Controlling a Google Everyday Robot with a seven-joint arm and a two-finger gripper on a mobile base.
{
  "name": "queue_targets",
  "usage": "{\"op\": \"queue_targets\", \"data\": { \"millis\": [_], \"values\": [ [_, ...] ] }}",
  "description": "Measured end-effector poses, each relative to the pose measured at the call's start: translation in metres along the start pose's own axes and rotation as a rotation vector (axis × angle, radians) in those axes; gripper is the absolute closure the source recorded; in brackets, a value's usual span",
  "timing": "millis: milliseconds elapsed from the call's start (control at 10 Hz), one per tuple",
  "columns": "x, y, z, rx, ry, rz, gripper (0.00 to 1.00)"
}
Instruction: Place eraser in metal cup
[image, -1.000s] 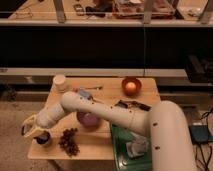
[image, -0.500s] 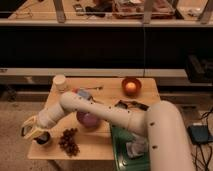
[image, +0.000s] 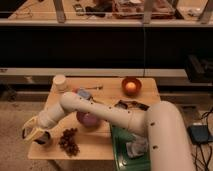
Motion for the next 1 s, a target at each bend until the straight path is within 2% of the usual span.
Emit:
{"op": "queue_targets", "data": {
  "millis": [600,1000],
  "values": [
    [0.003,-0.002,-0.011,-0.099,0.0,-0.008,0.2],
    [0.004,-0.001,-0.022,-0.149,-0.004,0.0,0.2]
  ]
}}
